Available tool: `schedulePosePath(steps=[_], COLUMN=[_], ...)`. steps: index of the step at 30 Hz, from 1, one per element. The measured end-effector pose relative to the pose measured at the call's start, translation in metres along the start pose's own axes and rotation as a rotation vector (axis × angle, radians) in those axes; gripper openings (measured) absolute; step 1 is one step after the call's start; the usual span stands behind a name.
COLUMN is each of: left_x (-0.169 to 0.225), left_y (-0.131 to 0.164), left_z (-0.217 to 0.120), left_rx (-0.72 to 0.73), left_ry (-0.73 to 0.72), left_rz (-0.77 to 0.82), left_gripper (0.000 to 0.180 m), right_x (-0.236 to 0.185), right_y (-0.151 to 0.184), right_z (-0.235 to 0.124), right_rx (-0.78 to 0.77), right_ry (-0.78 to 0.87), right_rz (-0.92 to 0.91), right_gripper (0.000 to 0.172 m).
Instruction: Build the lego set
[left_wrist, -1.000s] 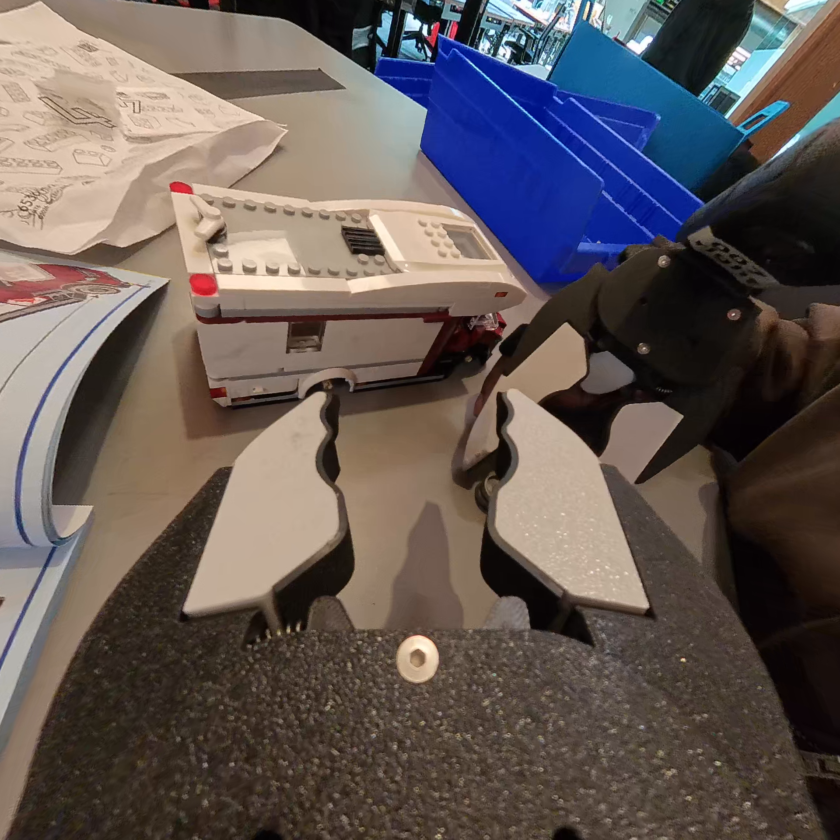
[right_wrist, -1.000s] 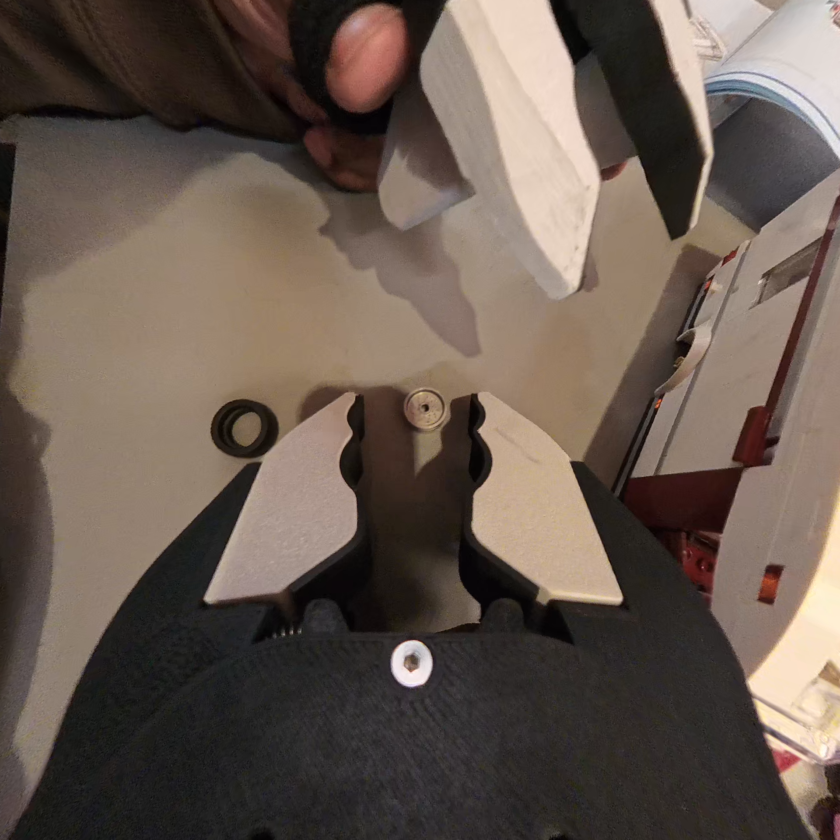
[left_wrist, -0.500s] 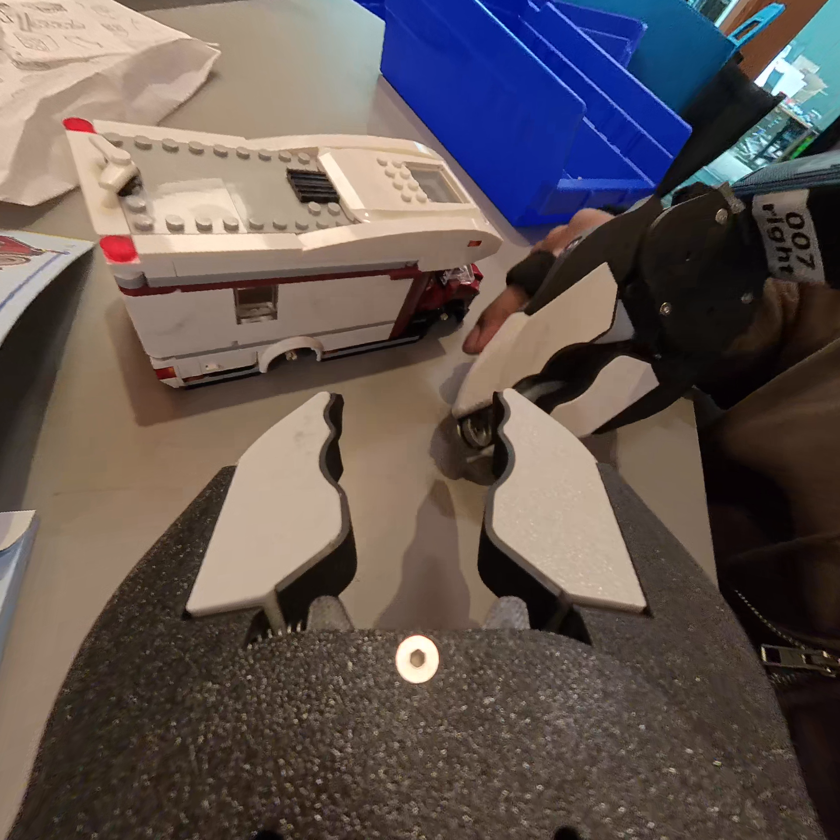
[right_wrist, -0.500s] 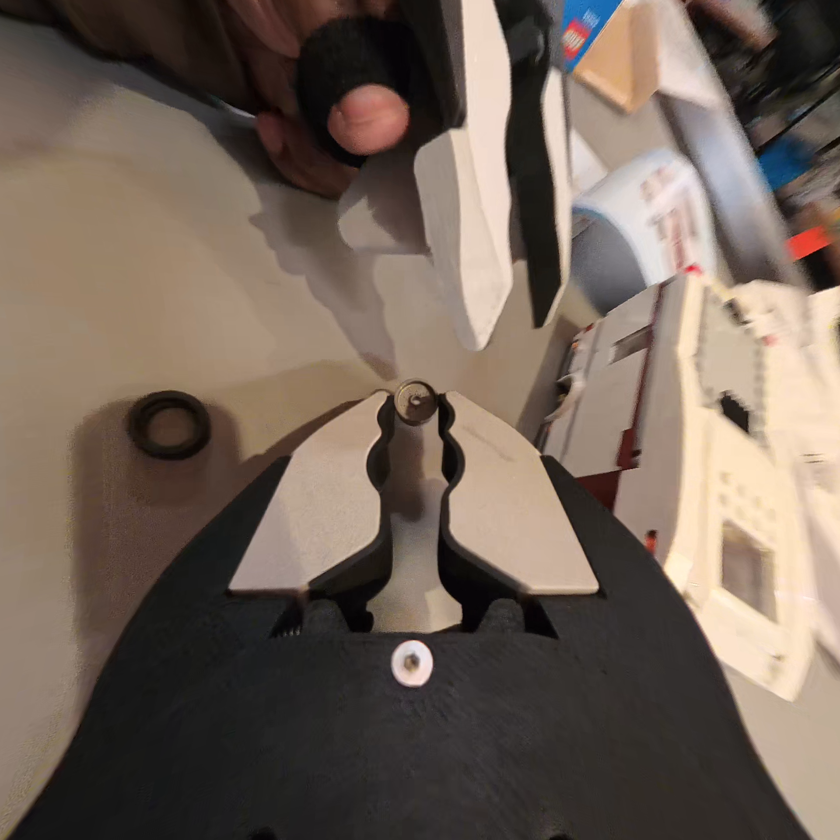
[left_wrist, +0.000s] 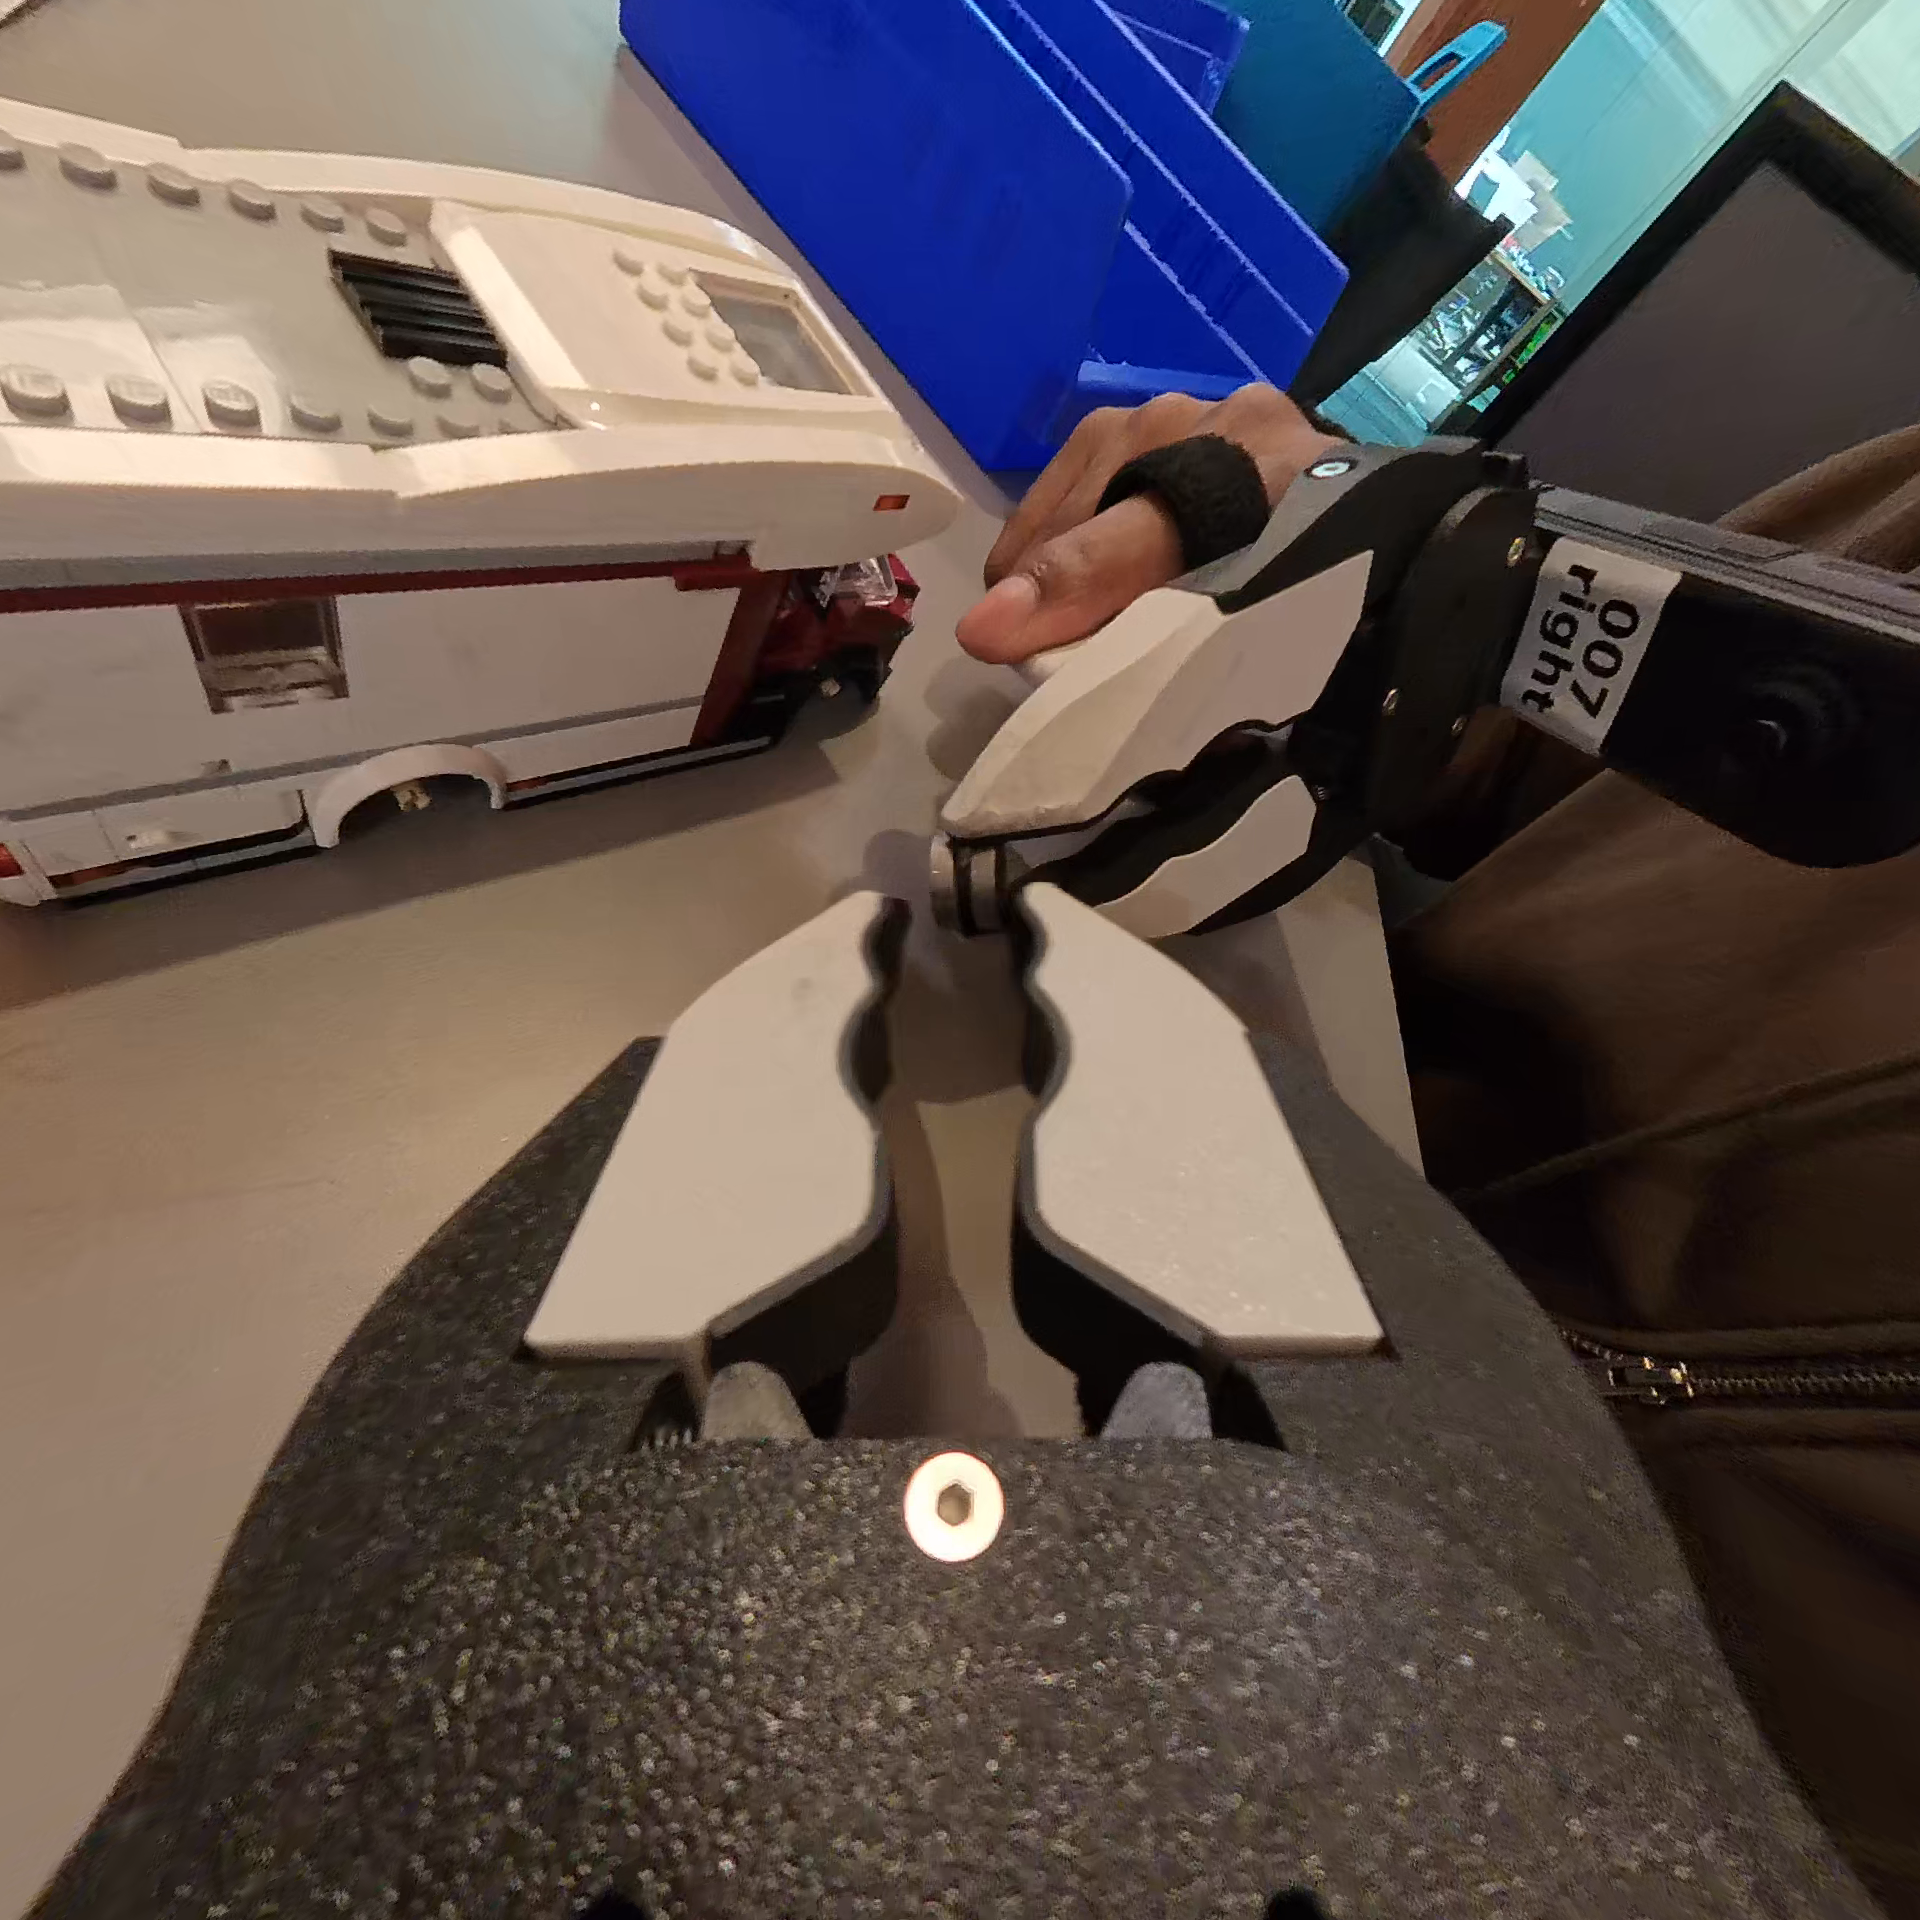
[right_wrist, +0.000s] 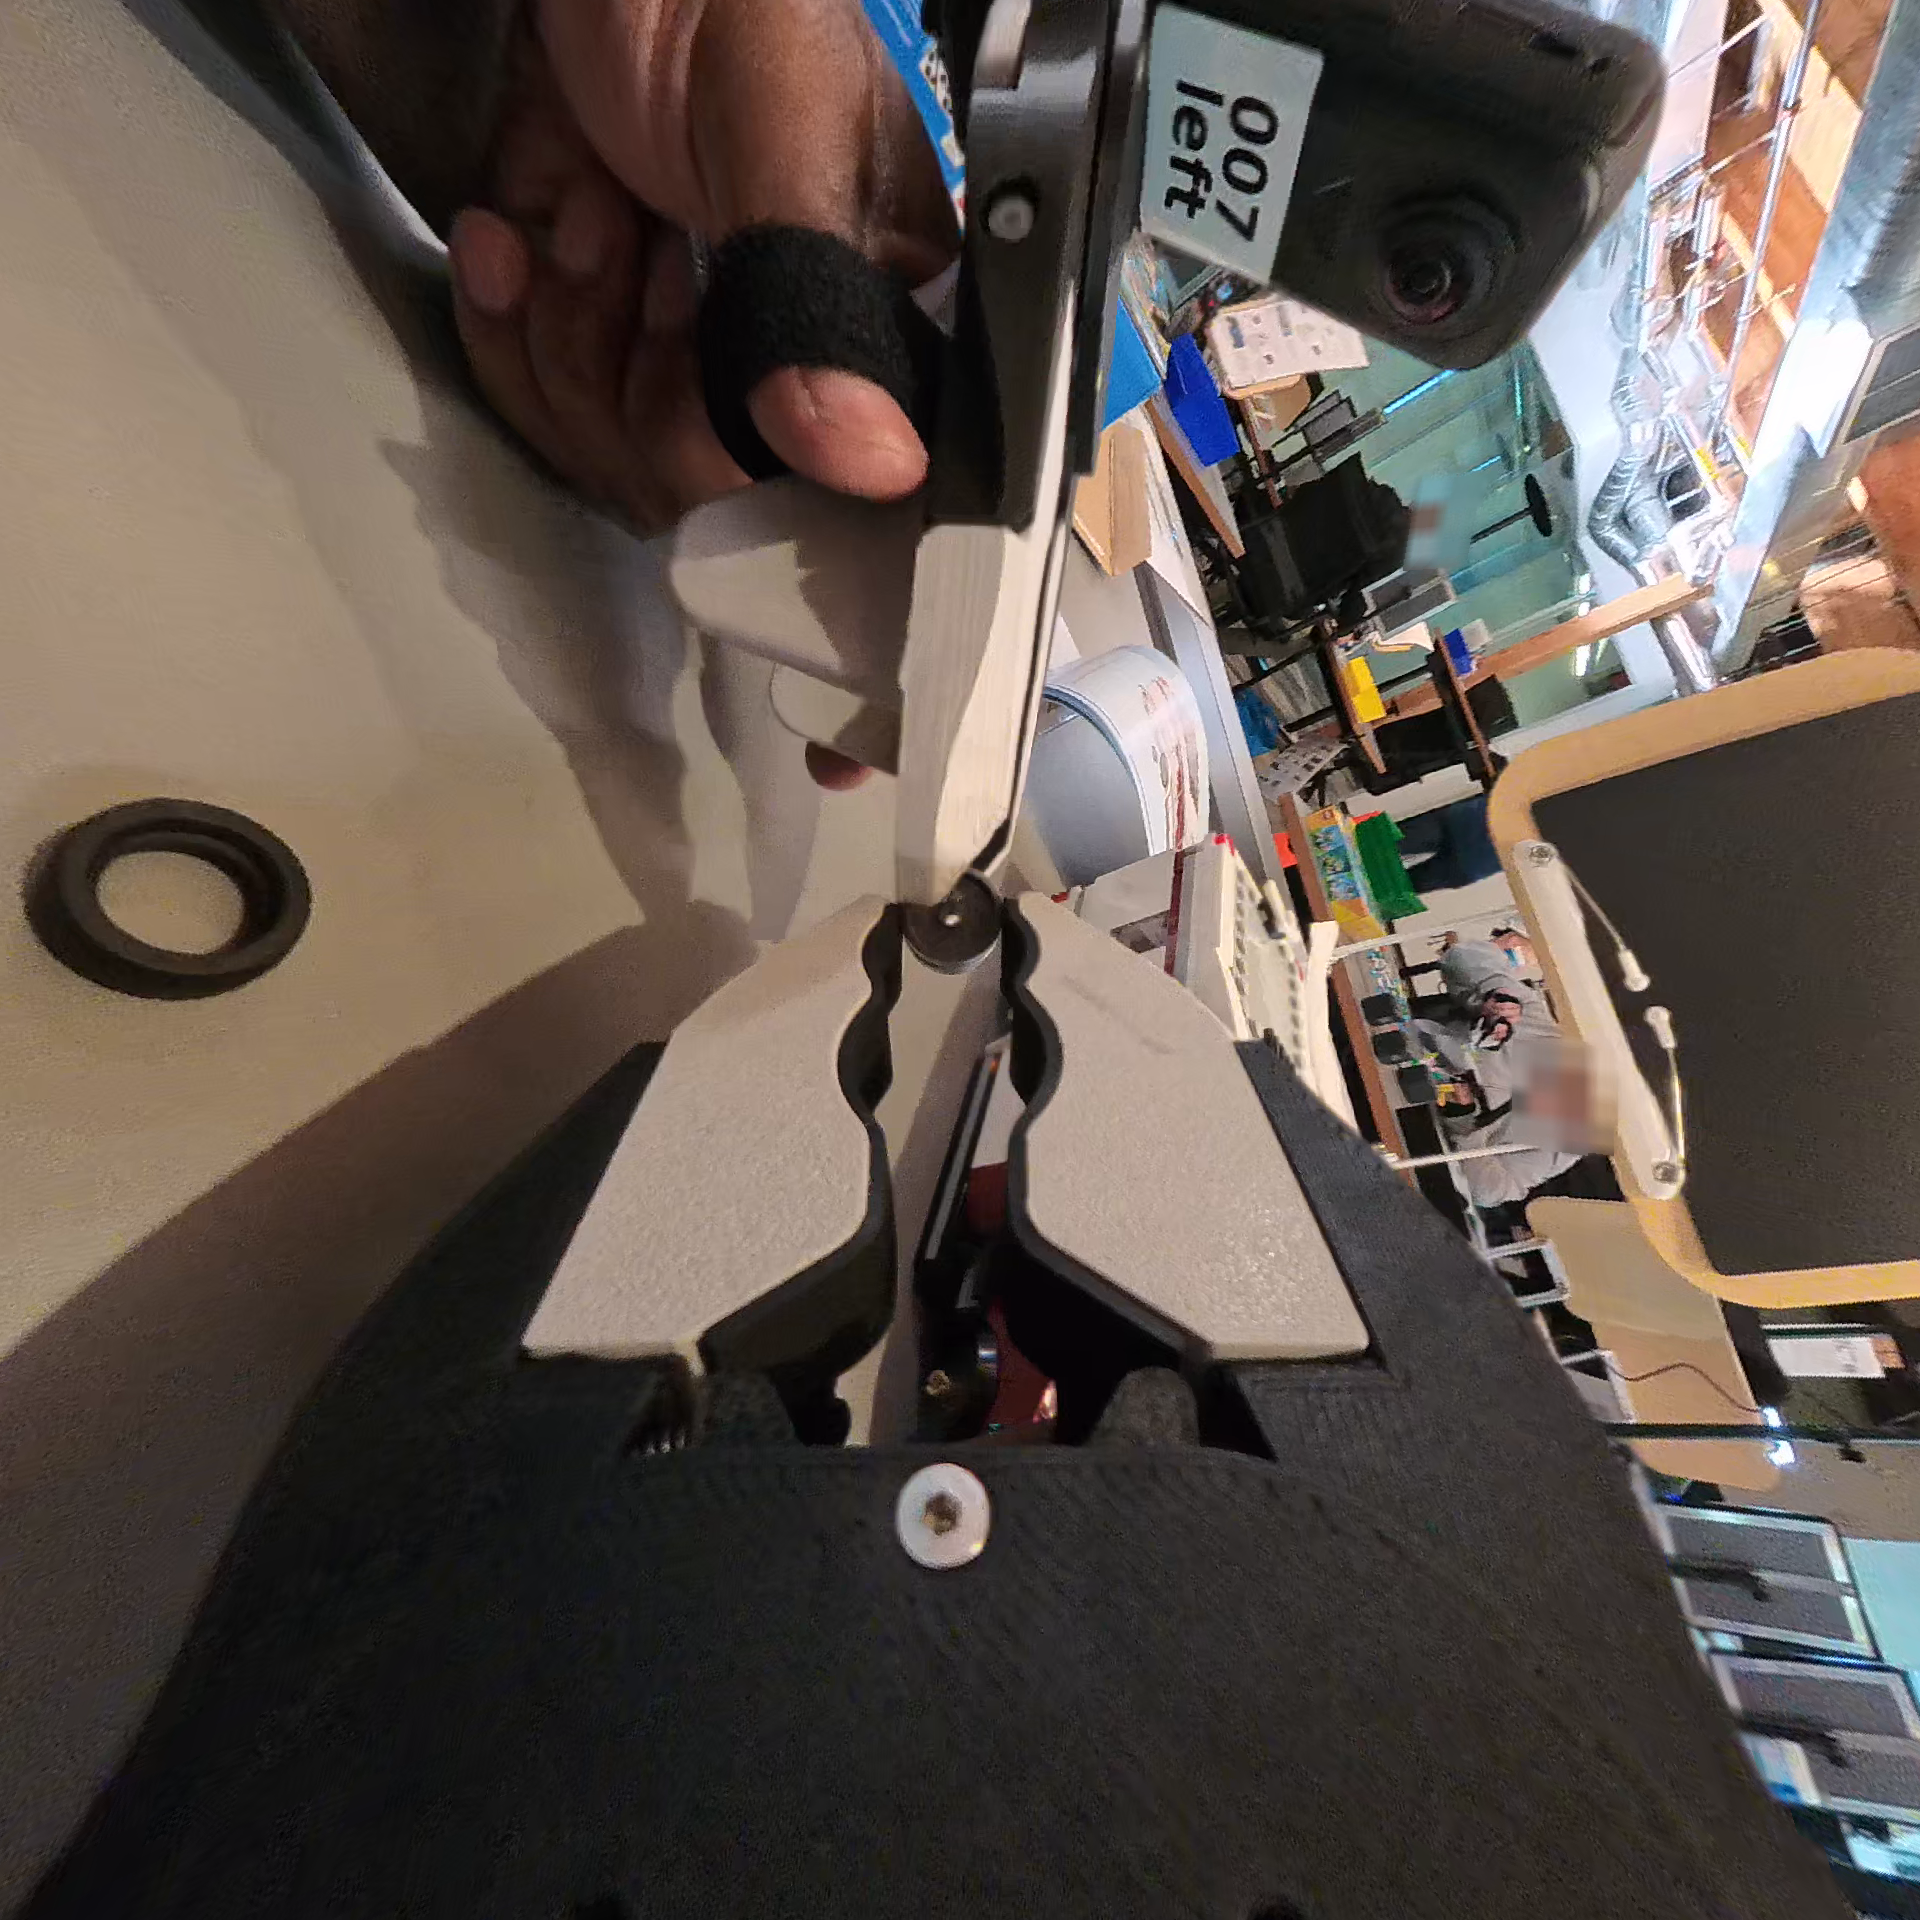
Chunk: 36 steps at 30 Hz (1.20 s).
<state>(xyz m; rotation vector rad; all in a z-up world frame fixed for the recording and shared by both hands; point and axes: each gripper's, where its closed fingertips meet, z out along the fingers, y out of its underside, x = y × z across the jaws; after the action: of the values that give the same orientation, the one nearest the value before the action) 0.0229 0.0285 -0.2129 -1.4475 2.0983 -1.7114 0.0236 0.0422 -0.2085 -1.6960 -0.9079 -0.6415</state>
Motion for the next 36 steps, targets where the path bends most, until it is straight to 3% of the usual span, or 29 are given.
schedulePosePath(steps=[1,5,10,15,18,30,36], left_x=[0.001,0.004,-0.003,-0.002,0.01,0.033,0.033], left_y=[-0.001,-0.007,-0.019,-0.038,-0.035,-0.045,-0.046], left_z=[-0.001,-0.002,-0.01,-0.028,-0.024,-0.034,-0.034], left_rx=[0.008,0.041,0.084,0.122,0.148,0.256,0.262], left_ry=[0.002,-0.023,-0.22,-0.592,-0.66,-0.829,-0.835], left_rz=[0.014,0.094,0.364,0.99,1.26,1.576,1.584], left_gripper=[0.012,0.011,0.011,0.011,0.011,0.011,0.011], right_x=[0.0,0.003,0.009,0.014,0.014,0.025,0.026], right_y=[0.0,-0.003,-0.005,-0.003,0.001,-0.015,-0.019], right_z=[0.0,-0.001,-0.004,-0.011,-0.013,-0.023,-0.025], right_rx=[0.001,0.019,0.032,0.051,0.039,0.115,0.131], right_ry=[0.001,0.02,0.009,-0.07,-0.048,0.061,0.073], right_rz=[-0.007,-0.002,0.088,0.288,0.249,0.137,0.124], right_gripper=[0.018,0.018,0.029,0.032,0.032,0.028,0.028])
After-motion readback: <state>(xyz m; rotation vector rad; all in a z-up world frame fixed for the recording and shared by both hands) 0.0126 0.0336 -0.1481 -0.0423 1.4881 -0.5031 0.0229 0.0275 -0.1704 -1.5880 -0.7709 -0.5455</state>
